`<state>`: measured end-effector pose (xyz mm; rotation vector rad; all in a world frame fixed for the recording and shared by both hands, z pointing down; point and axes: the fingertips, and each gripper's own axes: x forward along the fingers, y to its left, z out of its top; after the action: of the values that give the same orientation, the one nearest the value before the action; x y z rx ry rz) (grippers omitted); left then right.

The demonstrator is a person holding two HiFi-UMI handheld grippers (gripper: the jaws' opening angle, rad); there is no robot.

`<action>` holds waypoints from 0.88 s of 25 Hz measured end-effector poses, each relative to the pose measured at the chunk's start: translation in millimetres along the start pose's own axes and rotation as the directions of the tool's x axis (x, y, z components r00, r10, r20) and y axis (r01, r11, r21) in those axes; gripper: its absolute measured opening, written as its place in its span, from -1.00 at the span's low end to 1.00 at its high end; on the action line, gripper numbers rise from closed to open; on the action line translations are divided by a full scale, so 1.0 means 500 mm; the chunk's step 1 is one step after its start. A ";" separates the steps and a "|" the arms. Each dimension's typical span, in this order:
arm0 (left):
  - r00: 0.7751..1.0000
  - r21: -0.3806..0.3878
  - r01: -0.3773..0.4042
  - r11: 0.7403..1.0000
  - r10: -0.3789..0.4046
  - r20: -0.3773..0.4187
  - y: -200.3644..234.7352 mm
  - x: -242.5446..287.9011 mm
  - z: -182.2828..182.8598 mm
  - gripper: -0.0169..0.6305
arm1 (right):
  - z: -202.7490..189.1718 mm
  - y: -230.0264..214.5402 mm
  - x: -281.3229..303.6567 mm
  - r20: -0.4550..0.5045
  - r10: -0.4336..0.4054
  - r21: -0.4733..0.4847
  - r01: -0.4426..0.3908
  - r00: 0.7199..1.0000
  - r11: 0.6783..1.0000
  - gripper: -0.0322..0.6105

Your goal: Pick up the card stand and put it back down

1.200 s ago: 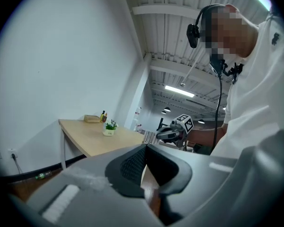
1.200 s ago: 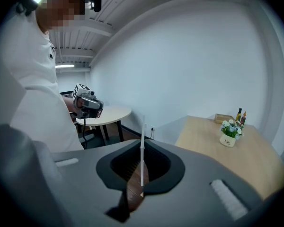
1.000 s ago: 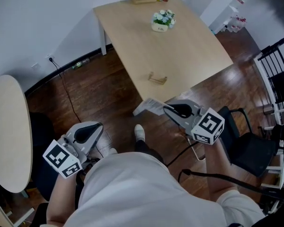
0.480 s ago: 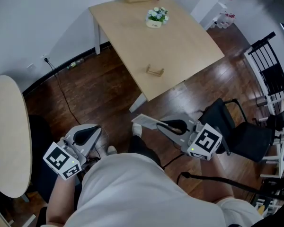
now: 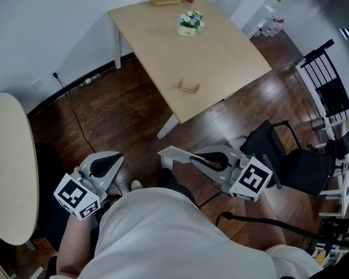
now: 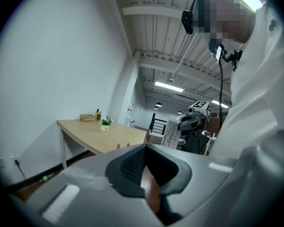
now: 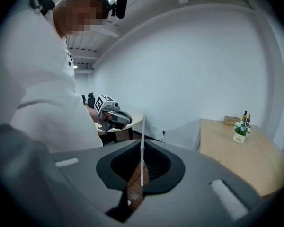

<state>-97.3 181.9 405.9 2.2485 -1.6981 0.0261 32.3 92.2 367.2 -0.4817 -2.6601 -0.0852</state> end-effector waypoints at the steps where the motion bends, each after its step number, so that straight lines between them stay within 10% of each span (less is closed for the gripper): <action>1: 1.000 0.008 0.001 1.000 -0.001 -0.002 -0.002 0.000 0.001 -0.95 | 0.000 0.000 0.000 0.000 -0.003 0.001 0.003 1.000 1.000 -0.84; 22: 0.999 -0.057 -0.036 0.998 0.037 0.011 0.013 0.064 0.027 -0.94 | -0.019 -0.151 -0.034 0.009 -0.014 -0.006 0.014 1.000 1.000 -0.84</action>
<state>-96.5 146.9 401.1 2.1805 -1.7239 -0.0267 24.5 14.5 369.6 -0.4665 -2.6725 -0.0956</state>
